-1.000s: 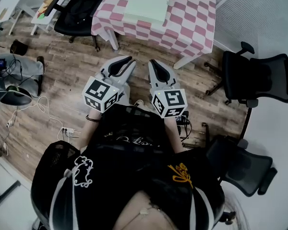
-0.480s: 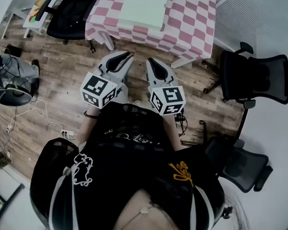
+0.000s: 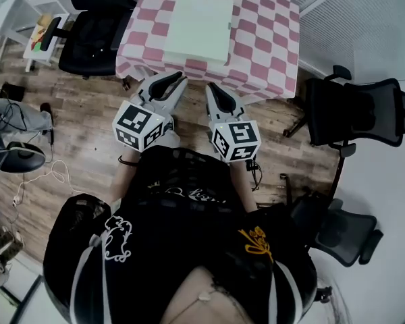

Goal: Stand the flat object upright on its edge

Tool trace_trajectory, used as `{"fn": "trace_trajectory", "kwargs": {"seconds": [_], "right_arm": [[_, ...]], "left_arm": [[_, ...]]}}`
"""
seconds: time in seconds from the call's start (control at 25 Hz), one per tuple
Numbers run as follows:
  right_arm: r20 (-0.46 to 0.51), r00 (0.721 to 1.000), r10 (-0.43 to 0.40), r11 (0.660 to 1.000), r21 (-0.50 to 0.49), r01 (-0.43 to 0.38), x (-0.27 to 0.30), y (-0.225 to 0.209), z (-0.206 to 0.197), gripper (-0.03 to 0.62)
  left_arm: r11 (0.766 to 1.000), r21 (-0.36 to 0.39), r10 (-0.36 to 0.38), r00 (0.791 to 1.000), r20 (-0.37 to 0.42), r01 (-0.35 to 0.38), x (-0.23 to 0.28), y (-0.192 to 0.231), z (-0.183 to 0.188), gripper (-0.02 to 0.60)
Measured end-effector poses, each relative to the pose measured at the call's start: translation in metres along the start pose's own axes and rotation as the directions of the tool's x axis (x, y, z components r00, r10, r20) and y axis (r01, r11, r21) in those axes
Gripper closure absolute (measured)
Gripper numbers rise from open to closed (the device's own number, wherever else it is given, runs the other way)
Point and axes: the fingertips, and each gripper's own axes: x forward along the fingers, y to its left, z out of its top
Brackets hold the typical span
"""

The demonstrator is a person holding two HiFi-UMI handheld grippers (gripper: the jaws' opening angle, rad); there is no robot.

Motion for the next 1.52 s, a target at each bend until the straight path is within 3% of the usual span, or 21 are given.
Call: {"fn": "trace_trajectory", "kwargs": {"seconds": [0.52, 1.0, 1.52], "right_arm": [[-0.001, 0.997, -0.082, 0.997, 0.007, 0.082, 0.083, -0.005, 0.026, 0.568], [-0.034, 0.983, -0.183, 0.982, 0.047, 0.184, 0.095, -0.048, 0.026, 0.568], [-0.041, 0.989, -0.144, 0.986, 0.078, 0.147, 0.145, -0.135, 0.05, 0.568]], "left_arm": [[0.997, 0.013, -0.072, 0.997, -0.024, 0.073, 0.025, 0.091, 0.017, 0.514], [0.993, -0.034, -0.115, 0.99, -0.08, 0.113, 0.056, 0.119, 0.002, 0.514], [0.998, -0.057, -0.017, 0.991, -0.13, 0.009, 0.116, 0.166, 0.001, 0.514]]}}
